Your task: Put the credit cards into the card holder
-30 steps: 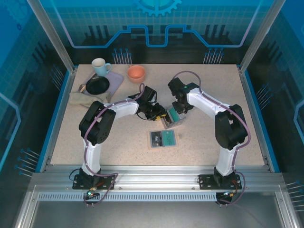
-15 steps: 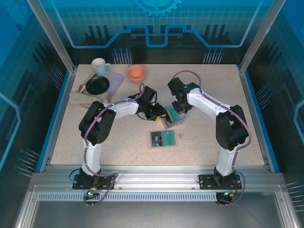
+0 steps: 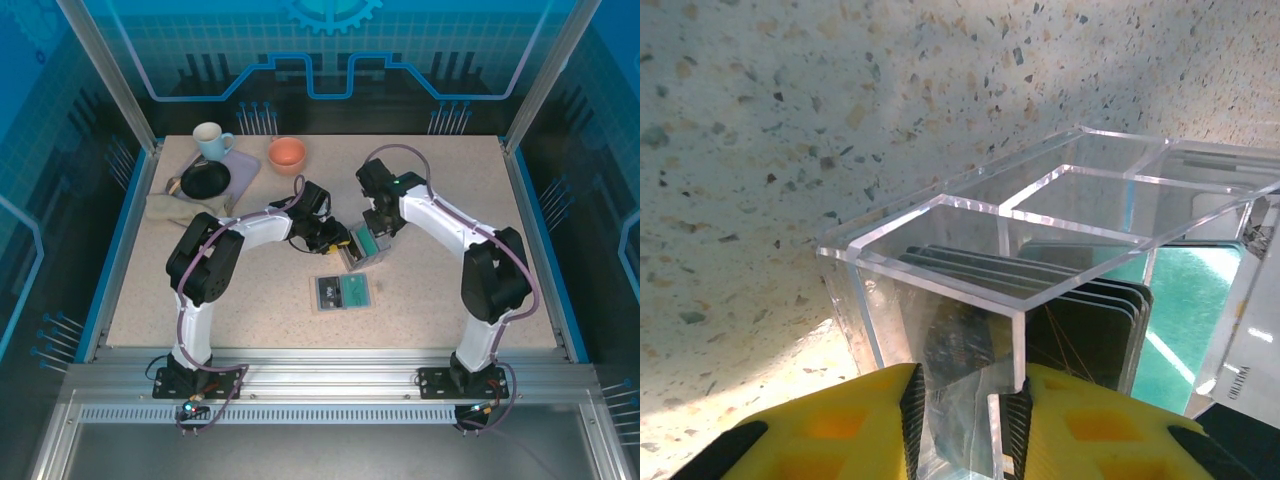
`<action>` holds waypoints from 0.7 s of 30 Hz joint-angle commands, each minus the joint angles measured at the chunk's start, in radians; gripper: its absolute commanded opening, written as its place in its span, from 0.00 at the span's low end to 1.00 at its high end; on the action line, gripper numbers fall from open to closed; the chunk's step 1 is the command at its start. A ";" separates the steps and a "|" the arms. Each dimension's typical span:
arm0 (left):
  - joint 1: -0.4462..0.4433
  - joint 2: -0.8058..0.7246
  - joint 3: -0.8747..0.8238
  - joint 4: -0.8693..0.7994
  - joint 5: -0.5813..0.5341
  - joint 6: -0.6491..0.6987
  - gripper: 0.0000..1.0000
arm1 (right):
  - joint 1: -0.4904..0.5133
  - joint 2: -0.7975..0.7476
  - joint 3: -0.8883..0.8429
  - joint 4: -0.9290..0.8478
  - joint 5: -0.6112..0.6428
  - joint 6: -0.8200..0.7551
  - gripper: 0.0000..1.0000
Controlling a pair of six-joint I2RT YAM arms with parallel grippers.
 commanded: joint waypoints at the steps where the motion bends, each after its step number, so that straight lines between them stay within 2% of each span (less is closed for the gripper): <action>1: 0.004 -0.007 -0.026 -0.076 -0.016 0.020 0.32 | 0.002 -0.078 0.012 -0.028 -0.062 0.033 0.09; 10: 0.004 -0.097 -0.040 -0.063 -0.009 0.037 0.40 | -0.071 -0.221 -0.082 0.046 -0.317 0.134 0.04; 14: 0.003 -0.155 -0.066 -0.050 -0.013 0.042 0.46 | -0.112 -0.288 -0.166 0.116 -0.254 0.179 0.06; 19: 0.003 -0.196 -0.099 -0.063 -0.028 0.051 0.46 | -0.086 -0.225 -0.120 0.071 -0.119 0.123 0.05; 21: 0.003 -0.209 -0.117 -0.062 -0.033 0.048 0.46 | -0.083 -0.195 -0.107 0.056 -0.124 0.119 0.04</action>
